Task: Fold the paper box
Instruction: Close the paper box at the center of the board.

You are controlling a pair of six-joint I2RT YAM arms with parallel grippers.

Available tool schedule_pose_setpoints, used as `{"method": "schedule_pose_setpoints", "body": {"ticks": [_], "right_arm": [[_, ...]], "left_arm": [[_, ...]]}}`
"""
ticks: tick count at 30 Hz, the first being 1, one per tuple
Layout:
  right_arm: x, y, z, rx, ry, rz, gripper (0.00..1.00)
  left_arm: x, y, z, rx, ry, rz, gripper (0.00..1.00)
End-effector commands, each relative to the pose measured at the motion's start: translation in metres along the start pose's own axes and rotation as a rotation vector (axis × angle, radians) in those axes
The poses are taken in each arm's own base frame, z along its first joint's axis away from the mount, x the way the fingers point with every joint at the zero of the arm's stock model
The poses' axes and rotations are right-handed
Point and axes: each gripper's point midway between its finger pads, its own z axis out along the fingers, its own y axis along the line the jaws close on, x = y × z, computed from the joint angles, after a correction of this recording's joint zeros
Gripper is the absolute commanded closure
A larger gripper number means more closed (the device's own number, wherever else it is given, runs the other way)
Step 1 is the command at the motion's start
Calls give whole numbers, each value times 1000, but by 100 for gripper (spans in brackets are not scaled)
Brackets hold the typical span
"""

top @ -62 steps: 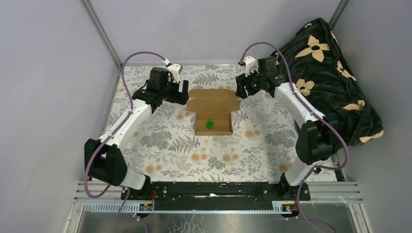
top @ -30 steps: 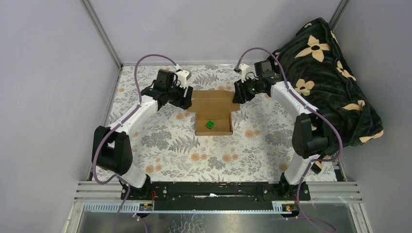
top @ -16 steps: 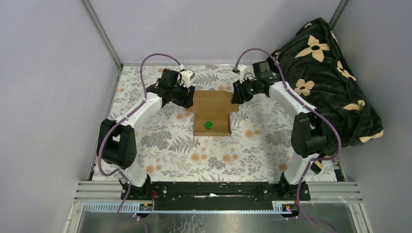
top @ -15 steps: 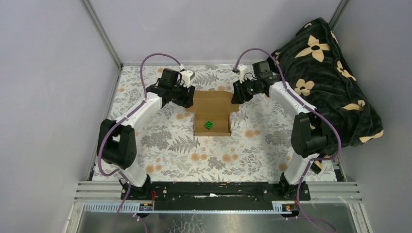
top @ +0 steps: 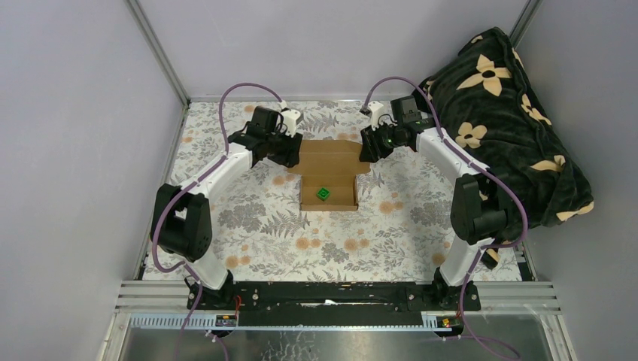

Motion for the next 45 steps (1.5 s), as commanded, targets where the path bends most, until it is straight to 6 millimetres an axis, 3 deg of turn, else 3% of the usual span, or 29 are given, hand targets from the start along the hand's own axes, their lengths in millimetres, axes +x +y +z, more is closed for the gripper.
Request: {"method": "schedule_pose_setpoints", "body": {"ticks": [1,7,30,34,45], "right_arm": [[-13,0,-3,21,-38,-33,53],[-13,1,-2,12,-37,-34,55],[-5,13,9,2,20,-41,78],[-4,14,11,13,33,-47,80],[-10,23,15,47,33,-78,82]], "left_arm": [[-23,2,2,-10,-60,48,45],[-25,2,6,-7,-57,46,56],[-17,-2,6,3,-30,42,71],[-17,-4,6,7,-24,40,82],[-19,-14,2,-4,-27,50,87]]}}
